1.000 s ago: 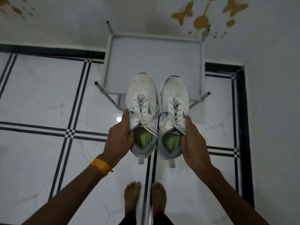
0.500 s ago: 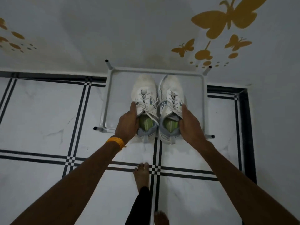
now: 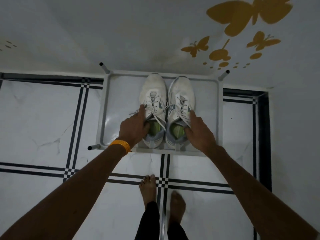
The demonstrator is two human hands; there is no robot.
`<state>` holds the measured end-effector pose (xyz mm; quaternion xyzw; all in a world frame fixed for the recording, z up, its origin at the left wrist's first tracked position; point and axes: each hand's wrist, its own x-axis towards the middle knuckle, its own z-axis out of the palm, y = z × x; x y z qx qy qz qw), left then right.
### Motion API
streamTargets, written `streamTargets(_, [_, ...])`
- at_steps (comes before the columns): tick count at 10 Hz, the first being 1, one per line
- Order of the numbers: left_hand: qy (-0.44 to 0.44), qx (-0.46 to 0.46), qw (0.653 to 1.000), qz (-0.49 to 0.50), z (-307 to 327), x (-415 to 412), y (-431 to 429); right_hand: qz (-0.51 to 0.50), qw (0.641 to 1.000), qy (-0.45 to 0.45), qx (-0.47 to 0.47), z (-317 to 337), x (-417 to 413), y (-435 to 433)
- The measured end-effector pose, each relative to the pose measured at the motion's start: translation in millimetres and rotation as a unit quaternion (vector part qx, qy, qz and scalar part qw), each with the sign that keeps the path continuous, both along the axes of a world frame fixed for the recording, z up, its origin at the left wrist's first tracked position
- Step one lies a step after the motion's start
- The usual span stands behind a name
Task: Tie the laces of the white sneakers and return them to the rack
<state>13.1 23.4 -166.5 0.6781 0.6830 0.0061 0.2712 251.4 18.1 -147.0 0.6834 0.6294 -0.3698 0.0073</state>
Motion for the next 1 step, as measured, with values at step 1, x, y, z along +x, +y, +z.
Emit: streamTargets(1, [0.105,0.052,0.993,-0.021,36.3,3.2,8.9,0.034,0.995,-0.079,0.05,41.7,1.4,12.9])
